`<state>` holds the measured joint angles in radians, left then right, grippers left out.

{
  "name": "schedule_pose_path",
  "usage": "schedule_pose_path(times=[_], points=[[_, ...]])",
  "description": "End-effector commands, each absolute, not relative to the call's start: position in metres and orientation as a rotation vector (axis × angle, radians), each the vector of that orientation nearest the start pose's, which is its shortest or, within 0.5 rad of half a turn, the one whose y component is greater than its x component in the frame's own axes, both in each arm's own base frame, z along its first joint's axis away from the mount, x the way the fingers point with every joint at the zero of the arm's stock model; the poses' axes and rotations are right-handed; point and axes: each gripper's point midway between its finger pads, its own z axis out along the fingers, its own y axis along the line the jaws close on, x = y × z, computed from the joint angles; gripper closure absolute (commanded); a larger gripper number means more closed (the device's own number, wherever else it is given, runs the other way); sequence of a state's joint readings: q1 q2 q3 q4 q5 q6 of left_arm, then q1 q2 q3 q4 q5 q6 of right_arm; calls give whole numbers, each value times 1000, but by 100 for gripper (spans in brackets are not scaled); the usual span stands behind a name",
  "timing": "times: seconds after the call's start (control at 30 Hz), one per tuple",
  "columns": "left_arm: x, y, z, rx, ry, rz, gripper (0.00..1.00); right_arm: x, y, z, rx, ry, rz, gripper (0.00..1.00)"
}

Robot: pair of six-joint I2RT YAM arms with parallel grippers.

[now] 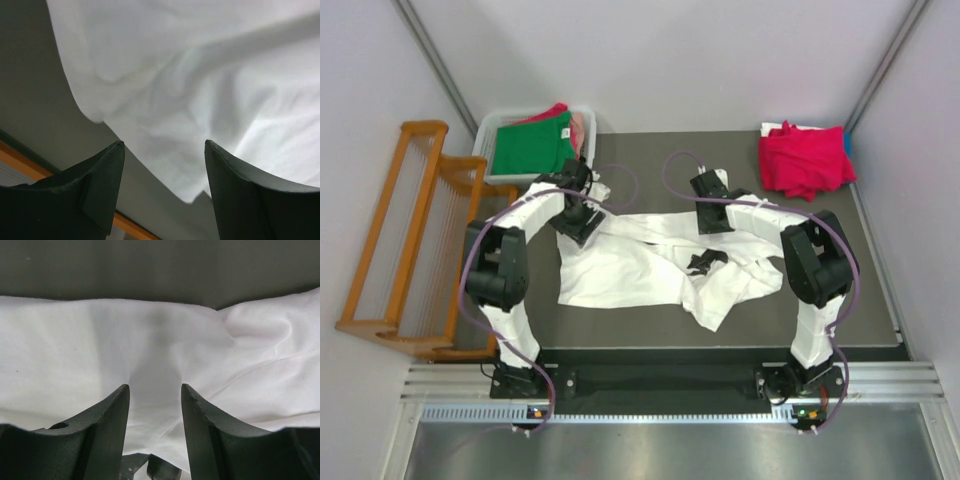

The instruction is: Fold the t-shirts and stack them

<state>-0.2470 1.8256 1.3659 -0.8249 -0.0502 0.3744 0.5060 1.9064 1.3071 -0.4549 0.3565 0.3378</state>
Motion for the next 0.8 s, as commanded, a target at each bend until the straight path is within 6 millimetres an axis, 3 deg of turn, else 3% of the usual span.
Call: schedule_pose_path(times=[0.0,0.07,0.27,0.6,0.77], points=[[422,-71,87,752,2610,91,30,408,179,63,-72,2461,-75,54],[437,-61,72,684,2659,62,30,407,180,61,-75,2466,-71,54],[489,-43,77,500,2635,-12,30,404,181,54,-84,2477,-77,54],[487,-51,61,514,2645,-54,32,402,184,48,-86,2487,-76,54],[488,-64,59,575,2612,-12,32,402,186,46,-87,2490,-72,55]])
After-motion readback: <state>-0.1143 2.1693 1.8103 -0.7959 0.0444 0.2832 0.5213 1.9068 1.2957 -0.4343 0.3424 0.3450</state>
